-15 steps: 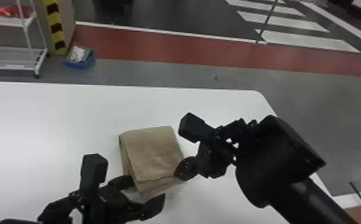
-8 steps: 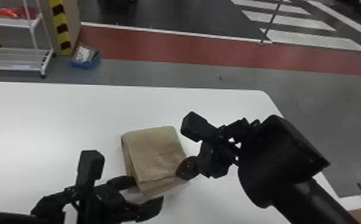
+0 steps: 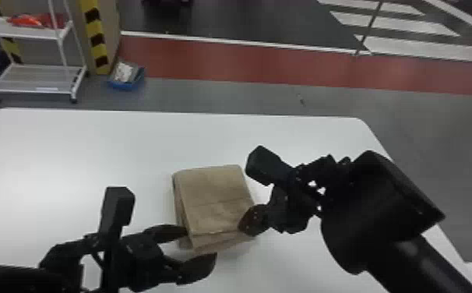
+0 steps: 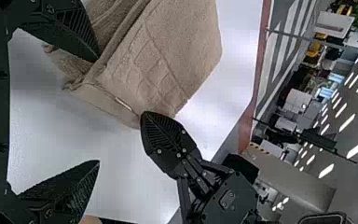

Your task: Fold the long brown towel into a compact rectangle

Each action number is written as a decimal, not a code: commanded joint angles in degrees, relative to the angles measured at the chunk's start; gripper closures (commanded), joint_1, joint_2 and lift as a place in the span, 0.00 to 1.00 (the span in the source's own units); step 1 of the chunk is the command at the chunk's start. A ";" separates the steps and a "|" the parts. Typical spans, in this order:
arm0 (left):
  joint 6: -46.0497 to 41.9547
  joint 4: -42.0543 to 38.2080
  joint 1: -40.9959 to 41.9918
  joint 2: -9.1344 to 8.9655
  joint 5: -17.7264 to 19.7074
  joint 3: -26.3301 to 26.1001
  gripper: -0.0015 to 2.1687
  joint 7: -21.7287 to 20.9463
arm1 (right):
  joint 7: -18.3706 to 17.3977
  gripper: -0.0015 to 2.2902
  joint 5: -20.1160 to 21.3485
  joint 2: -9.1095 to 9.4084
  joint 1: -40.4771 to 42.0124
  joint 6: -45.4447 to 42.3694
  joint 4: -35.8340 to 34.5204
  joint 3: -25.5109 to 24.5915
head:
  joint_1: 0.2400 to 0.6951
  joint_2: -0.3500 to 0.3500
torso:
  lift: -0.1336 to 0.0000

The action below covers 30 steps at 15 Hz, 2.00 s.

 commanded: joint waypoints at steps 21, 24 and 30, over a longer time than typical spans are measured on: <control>-6.48 -5.15 2.77 -0.15 9.85 -1.96 0.07 10.67 | -14.50 0.73 -3.10 15.02 -6.73 -3.58 14.68 -7.43 | 1.00 0.30 | 0.10; -8.07 -4.79 2.94 -0.15 9.85 -3.27 0.07 10.94 | -16.78 0.73 -1.70 17.48 -8.05 -5.34 18.82 -7.43 | 1.00 0.30 | 0.10; -9.65 -3.74 2.85 -0.15 9.85 -2.92 0.07 10.85 | -17.66 0.73 -0.47 17.31 -8.14 -5.34 21.54 -7.96 | 1.00 0.28 | 0.10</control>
